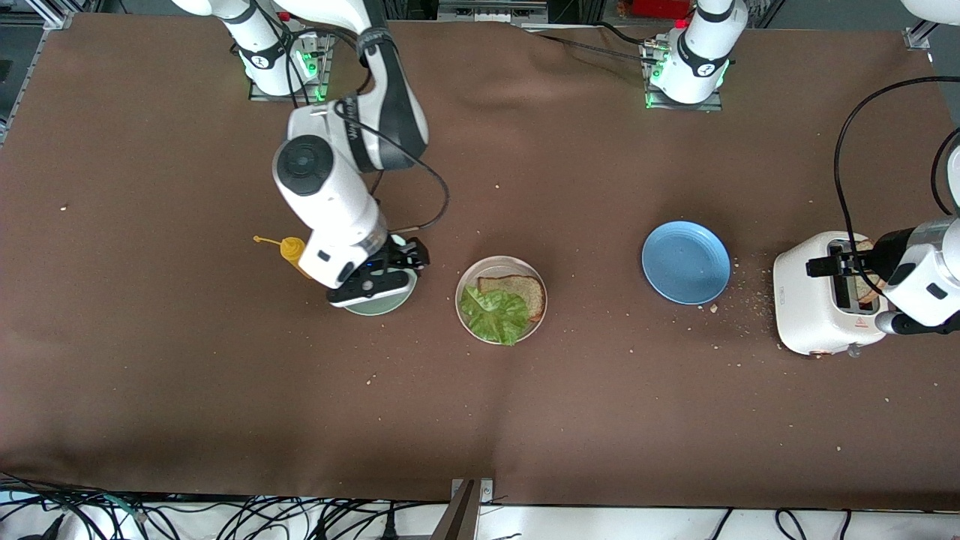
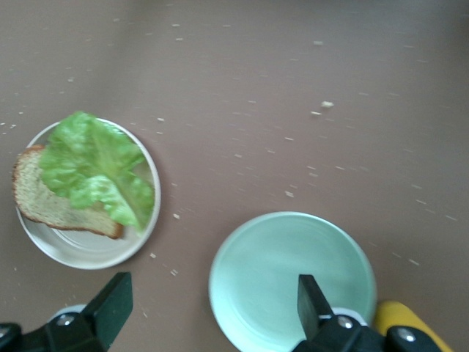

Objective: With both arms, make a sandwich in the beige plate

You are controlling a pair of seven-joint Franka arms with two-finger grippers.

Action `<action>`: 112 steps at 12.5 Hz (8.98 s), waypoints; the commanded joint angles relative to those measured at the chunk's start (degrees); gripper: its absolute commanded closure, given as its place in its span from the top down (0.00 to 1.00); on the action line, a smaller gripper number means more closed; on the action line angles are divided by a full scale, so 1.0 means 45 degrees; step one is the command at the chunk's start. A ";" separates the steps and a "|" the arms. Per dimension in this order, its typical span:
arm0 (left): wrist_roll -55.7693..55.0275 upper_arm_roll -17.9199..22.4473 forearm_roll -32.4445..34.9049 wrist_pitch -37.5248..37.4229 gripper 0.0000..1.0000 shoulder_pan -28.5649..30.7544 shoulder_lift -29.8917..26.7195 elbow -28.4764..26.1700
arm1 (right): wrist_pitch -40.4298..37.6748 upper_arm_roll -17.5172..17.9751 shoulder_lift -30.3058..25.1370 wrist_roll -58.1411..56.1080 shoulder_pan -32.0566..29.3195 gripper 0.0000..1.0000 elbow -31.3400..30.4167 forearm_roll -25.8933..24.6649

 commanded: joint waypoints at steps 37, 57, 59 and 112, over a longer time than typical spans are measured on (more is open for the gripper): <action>-0.0240 -0.0609 -0.8780 -0.0758 0.00 -0.2088 0.2632 0.0944 | -0.4162 1.5471 -0.9748 0.0524 -1.6973 1.00 -0.3502 -0.8962; -0.3131 -0.0610 -1.1423 0.7785 0.00 -0.6841 0.5386 0.0377 | -0.3602 1.6410 -0.9337 0.0700 -1.6933 1.00 -0.3130 -0.9233; -0.3014 -0.0610 -1.1364 0.8057 0.00 -0.6841 0.5427 0.0280 | -0.2758 1.6390 -0.9046 0.0700 -1.6972 1.00 -0.2881 -0.9372; -0.1474 -0.1330 0.1136 0.1245 1.00 -0.0689 -0.6682 -0.6147 | -0.3186 1.6195 -0.8926 0.0700 -1.7187 1.00 -0.2057 -0.9313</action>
